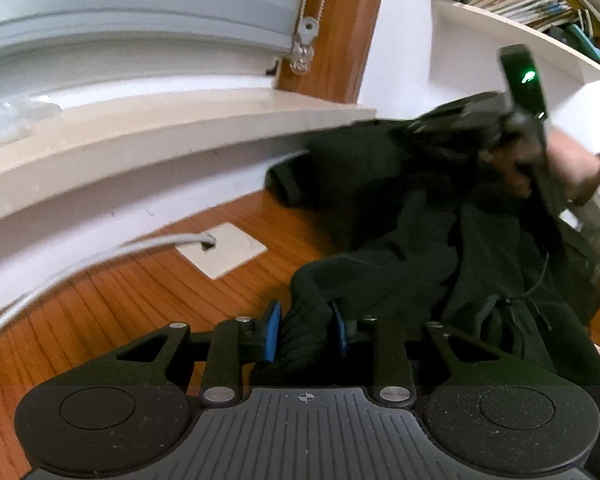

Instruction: Fold clothes

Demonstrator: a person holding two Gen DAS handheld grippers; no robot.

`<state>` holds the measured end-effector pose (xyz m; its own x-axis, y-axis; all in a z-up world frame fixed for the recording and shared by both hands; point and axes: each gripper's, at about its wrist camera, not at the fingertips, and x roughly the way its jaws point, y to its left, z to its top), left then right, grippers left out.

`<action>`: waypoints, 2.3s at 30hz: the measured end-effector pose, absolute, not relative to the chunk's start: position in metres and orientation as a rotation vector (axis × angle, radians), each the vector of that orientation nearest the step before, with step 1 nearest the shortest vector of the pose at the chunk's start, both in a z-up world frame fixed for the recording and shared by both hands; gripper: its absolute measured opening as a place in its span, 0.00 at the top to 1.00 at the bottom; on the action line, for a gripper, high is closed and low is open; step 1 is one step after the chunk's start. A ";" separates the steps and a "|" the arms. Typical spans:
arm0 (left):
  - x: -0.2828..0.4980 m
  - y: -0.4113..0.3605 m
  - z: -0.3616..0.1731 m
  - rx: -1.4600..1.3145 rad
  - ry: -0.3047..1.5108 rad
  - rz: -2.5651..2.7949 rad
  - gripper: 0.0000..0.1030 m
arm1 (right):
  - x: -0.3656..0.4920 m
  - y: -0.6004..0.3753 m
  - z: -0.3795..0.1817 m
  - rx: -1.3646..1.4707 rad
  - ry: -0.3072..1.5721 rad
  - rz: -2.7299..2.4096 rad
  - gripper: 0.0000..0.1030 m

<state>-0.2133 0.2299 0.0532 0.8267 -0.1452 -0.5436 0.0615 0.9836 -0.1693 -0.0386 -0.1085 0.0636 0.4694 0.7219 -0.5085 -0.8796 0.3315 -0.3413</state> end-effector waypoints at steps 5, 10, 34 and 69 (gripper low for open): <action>-0.213 0.238 0.058 -0.138 0.559 -0.034 0.77 | 0.014 -0.168 0.118 -0.557 0.210 0.883 0.97; -0.221 0.253 0.070 -0.139 0.508 0.036 0.80 | 0.057 -0.233 0.158 -0.459 0.154 0.723 0.97; -0.238 0.298 0.083 -0.160 0.461 0.048 0.68 | 0.044 -0.273 0.057 -0.254 0.399 0.977 0.56; -0.233 0.277 0.071 -0.133 0.433 -0.040 0.00 | 0.020 -0.269 -0.020 -0.238 0.361 0.973 0.12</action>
<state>-0.2331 0.2771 0.0715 0.9069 -0.0668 -0.4160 0.0101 0.9905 -0.1371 0.0201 -0.2686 -0.0204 0.5103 0.7601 -0.4023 -0.8384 0.5439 -0.0358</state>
